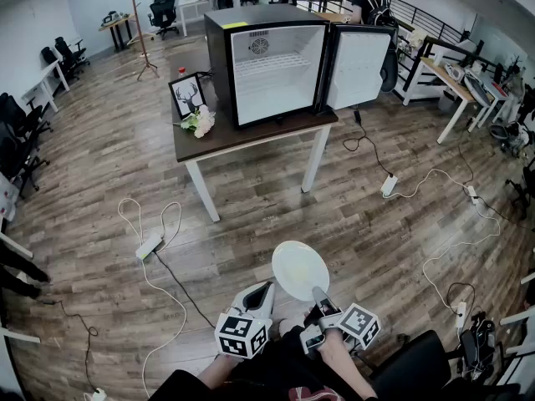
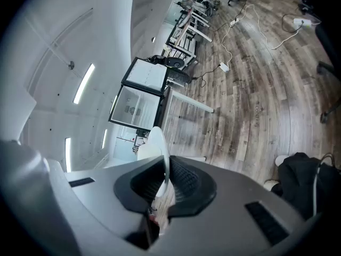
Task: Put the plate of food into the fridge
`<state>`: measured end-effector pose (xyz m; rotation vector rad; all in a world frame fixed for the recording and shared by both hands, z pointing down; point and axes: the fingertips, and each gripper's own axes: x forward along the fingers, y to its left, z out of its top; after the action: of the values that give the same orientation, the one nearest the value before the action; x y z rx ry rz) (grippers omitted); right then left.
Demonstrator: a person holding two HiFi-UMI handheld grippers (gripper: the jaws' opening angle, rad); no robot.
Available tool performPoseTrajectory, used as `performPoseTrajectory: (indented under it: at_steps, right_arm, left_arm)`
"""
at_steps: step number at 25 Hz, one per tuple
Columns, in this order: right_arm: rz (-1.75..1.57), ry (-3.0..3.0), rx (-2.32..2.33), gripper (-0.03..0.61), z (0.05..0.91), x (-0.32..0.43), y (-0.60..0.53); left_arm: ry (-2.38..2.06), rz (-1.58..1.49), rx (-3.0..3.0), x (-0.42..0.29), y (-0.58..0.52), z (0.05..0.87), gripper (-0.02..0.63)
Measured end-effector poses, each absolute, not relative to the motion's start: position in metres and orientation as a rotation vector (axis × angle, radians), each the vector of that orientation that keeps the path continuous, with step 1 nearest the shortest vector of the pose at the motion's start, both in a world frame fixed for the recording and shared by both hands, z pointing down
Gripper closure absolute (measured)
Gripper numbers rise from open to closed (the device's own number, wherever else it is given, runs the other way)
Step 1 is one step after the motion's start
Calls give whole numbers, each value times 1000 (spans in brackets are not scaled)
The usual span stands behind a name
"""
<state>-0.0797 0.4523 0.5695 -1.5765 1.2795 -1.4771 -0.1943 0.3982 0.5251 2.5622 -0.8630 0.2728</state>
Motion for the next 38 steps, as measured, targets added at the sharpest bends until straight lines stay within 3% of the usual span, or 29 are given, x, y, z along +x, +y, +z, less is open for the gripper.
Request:
performPoseTrajectory:
  at_steps: [20,38]
  right_arm:
    - [-1474,1326,-1472,516,579,-131,444]
    - [-1451,1487,-1309,532,565,-55,313]
  left_arm:
    - [-852,297,2550,-224,410,535,606]
    - [-1033,217,2548,-152,293,516,606]
